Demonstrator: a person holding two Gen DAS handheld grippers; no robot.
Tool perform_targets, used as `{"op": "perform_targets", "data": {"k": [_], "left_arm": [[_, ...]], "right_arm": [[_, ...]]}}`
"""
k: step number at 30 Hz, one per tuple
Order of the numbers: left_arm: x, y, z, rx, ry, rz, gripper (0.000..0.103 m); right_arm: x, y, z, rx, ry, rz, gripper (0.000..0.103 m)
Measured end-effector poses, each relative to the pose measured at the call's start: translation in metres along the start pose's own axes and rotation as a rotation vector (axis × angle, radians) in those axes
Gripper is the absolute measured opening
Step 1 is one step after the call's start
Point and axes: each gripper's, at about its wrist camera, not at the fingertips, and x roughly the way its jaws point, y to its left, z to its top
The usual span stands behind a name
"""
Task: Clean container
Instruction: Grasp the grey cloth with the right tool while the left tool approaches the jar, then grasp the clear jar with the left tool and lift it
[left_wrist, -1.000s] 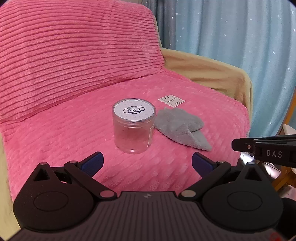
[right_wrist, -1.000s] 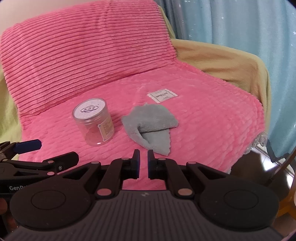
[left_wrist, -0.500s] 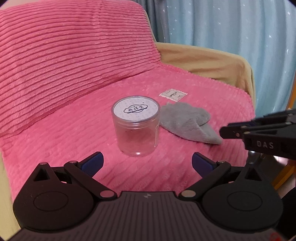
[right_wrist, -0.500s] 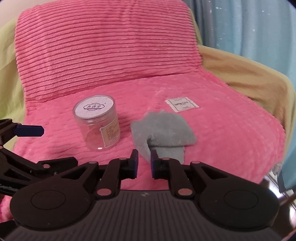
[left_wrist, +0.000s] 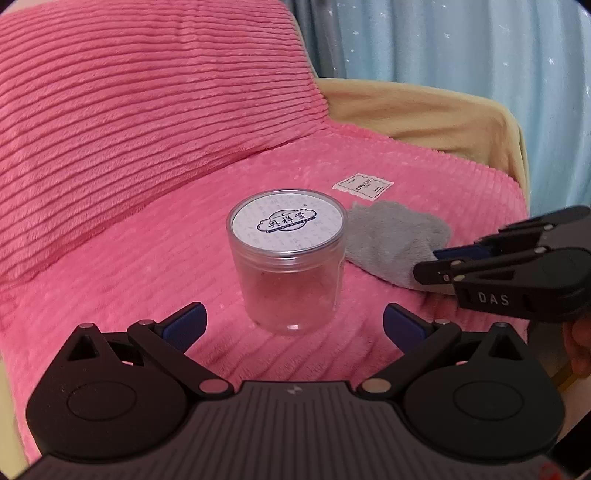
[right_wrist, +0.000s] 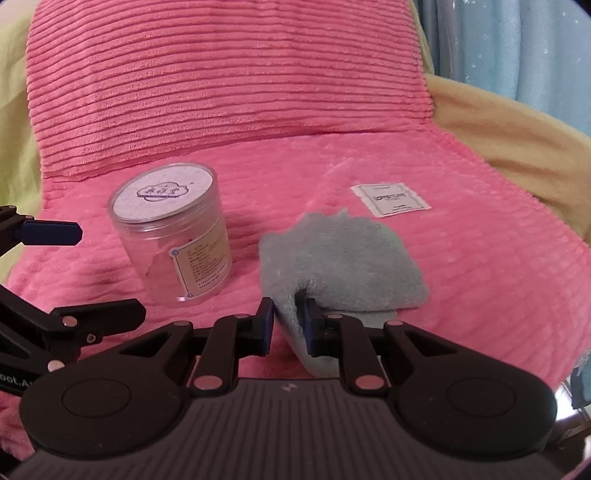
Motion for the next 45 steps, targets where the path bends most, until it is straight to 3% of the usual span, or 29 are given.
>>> {"op": "perform_targets", "data": {"k": [9, 11, 15, 23, 25, 27, 31, 37, 45], "left_arm": [[0.019, 0.0, -0.002, 0.064, -0.047, -0.012, 0.102], [0.022, -0.002, -0.002, 0.092, -0.07, 0.002, 0.102], [0.031, -0.002, -0.005, 0.12, -0.107, 0.027, 0.102], [0.052, -0.005, -0.005, 0.109, -0.103, 0.025, 0.101], [0.056, -0.006, -0.005, 0.116, -0.102, 0.036, 0.098], [0.058, -0.005, -0.006, 0.117, -0.102, 0.042, 0.087], [0.057, -0.006, -0.006, 0.12, -0.113, 0.025, 0.086], [0.047, -0.015, -0.013, 0.207, -0.152, -0.092, 0.086], [0.035, -0.021, -0.02, 0.254, -0.122, -0.135, 0.085]], "right_arm": [[0.014, -0.008, -0.006, 0.049, -0.019, 0.042, 0.012], [0.011, -0.01, -0.006, 0.052, -0.044, 0.036, 0.006], [0.002, -0.016, -0.004, 0.065, -0.098, 0.024, 0.004], [-0.012, -0.021, 0.0, 0.082, -0.198, 0.009, 0.004], [-0.017, -0.023, 0.003, 0.097, -0.235, 0.005, 0.004], [-0.02, -0.018, 0.004, 0.08, -0.234, 0.018, 0.004], [-0.024, -0.008, 0.006, 0.044, -0.226, 0.045, 0.004], [-0.031, 0.008, 0.01, -0.01, -0.215, 0.086, 0.004], [-0.039, 0.028, 0.014, -0.082, -0.2, 0.14, 0.005]]}}
